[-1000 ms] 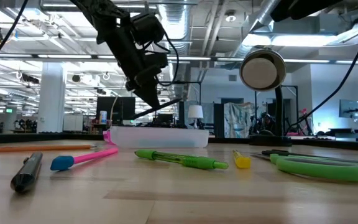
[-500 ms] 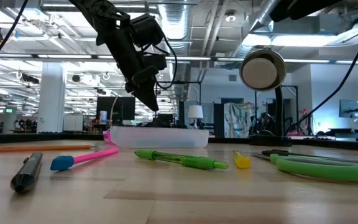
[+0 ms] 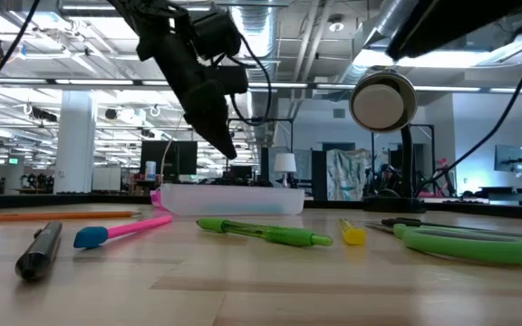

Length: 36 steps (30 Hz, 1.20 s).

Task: Pick & place school supplies into a supply box
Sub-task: Put the green pen into the black supply box

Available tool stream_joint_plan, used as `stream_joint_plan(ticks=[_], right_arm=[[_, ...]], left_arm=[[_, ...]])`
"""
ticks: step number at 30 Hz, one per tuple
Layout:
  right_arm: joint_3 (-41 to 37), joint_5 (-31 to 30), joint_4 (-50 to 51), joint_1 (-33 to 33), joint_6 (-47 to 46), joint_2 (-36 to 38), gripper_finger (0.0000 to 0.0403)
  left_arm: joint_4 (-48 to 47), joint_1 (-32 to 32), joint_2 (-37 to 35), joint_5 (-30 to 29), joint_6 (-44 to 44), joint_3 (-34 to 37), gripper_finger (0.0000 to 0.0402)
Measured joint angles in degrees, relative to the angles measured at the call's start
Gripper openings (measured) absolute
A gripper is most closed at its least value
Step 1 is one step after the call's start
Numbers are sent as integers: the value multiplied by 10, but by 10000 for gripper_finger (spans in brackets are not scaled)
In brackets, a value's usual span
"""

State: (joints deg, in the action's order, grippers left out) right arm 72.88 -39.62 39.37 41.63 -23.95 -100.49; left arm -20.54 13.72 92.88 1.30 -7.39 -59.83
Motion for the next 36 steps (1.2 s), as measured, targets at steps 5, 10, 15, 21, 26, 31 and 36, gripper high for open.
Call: stream_joint_plan(ticks=[5,10,15,21,26,31,36], right_arm=[[0,0,20,-32,-60,0,120],[0,20,-32,-66,-39,-1,120],[0,70,-102,-93,25,-1,120],[0,115,-150,-119,74,-1,120],[0,127,-153,-138,74,-6,120],[1,150,-174,-156,76,-39,120],[-1,192,-205,-177,80,-86,120]], left_arm=[[-62,-70,0,-1,-14,0,57],[-165,-153,0,-10,10,0,57],[-211,-252,0,-57,70,0,57],[-222,-369,0,-132,170,0,57],[-221,-466,0,-239,274,0,57],[-224,-556,0,-357,379,0,57],[-225,-630,0,-475,472,2,57]])
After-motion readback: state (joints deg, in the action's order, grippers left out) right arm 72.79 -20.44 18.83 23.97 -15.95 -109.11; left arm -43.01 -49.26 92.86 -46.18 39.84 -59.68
